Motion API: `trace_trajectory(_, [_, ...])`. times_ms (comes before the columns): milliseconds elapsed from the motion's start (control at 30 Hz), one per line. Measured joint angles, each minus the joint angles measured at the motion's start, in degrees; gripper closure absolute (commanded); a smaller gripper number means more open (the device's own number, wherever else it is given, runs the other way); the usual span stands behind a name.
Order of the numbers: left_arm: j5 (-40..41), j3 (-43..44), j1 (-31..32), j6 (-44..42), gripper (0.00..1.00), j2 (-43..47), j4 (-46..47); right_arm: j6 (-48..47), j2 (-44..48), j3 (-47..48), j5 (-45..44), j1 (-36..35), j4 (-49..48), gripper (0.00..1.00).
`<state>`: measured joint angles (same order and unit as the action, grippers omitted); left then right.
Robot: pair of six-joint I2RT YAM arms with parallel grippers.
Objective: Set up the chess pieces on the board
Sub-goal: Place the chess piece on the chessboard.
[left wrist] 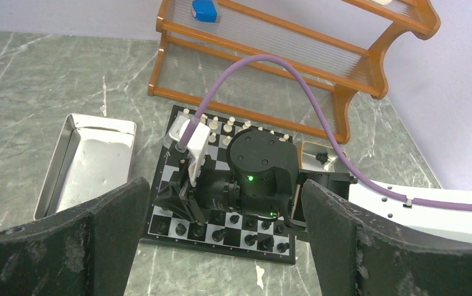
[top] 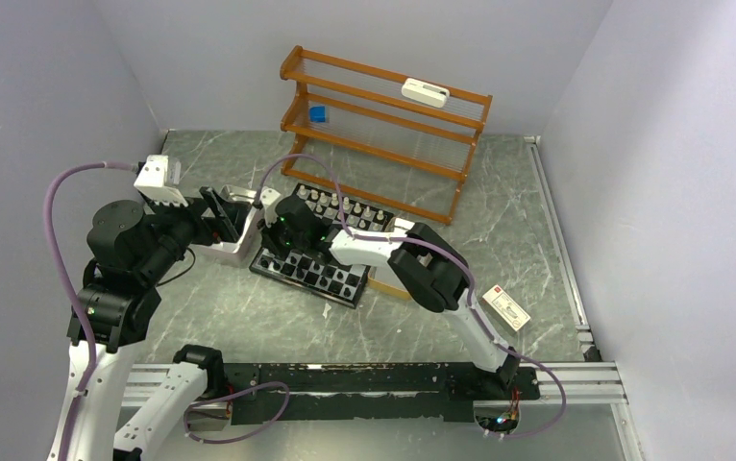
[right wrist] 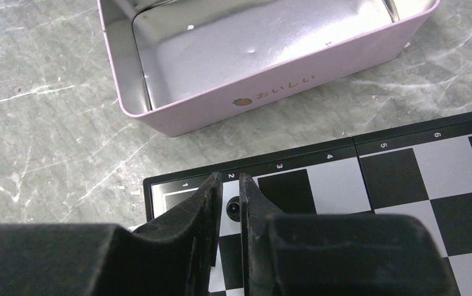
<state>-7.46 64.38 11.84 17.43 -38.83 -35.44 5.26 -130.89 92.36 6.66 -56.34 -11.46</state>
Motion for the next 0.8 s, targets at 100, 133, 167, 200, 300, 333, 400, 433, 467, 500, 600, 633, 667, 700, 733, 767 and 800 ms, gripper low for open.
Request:
trace_trajectory(100, [0.2,0.0,0.0,-0.1,0.03,0.0,0.0,0.2,-0.2,0.3,0.0,0.0,0.3,0.8])
trace_trajectory(133, [0.3,0.0,0.0,-0.1,0.03,0.0,0.0,0.3,-0.3,0.3,0.0,0.0,0.4,0.8])
trace_trajectory(167, [0.4,0.0,0.0,-0.1,0.03,0.0,0.0,0.5,-0.3,0.3,0.1,0.0,0.5,0.8])
trace_trajectory(200, [0.5,0.0,0.0,-0.1,0.03,0.0,0.0,0.6,-0.3,0.3,0.1,0.0,0.6,0.79])
trace_trajectory(300, [0.7,0.0,0.0,-0.1,0.03,0.1,0.0,1.1,-0.4,0.3,0.3,0.0,0.7,0.79])
trace_trajectory(333, [0.8,0.0,0.0,-0.1,0.03,0.1,0.0,1.2,-0.4,0.3,0.3,0.0,0.7,0.79])
trace_trajectory(400, [0.8,0.0,0.0,-0.1,0.03,0.2,0.0,1.5,-0.5,0.3,0.4,0.0,0.8,0.79])
trace_trajectory(433, [0.8,0.0,0.0,-0.1,0.03,0.2,0.0,1.6,-0.5,0.3,0.4,0.0,0.9,0.79])
trace_trajectory(467, [0.9,-0.1,0.0,-0.1,0.03,0.2,0.0,1.7,-0.5,0.3,0.5,0.0,0.9,0.79])
trace_trajectory(500, [0.9,-0.1,0.0,-0.1,0.03,0.2,0.0,1.9,-0.5,0.4,0.5,0.0,1.1,0.79])
trace_trajectory(600, [0.9,-0.1,0.0,-0.2,0.03,0.3,0.0,2.2,-0.5,0.6,0.5,0.0,1.5,0.77])
trace_trajectory(633, [0.9,-0.1,0.0,-0.2,0.03,0.3,0.0,2.3,-0.5,0.7,0.5,0.0,1.5,0.75])
trace_trajectory(667, [0.9,-0.2,0.0,-0.2,0.03,0.3,0.0,2.4,-0.5,0.8,0.4,0.0,1.6,0.74])
trace_trajectory(700, [0.9,-0.4,0.0,-0.3,0.03,0.4,0.1,2.6,-0.5,0.9,0.4,0.0,1.6,0.73])
trace_trajectory(733, [0.9,-0.5,0.0,-0.3,0.03,0.4,0.1,2.6,-0.5,1.0,0.4,0.0,1.6,0.72])
trace_trajectory(767, [0.9,-0.7,0.0,-0.3,0.03,0.4,0.1,2.7,-0.5,1.4,0.3,0.0,1.8,0.71])
trace_trajectory(800, [0.9,-0.9,0.0,-0.3,0.03,0.4,0.1,2.6,-0.5,1.9,0.2,0.0,2.1,0.7])
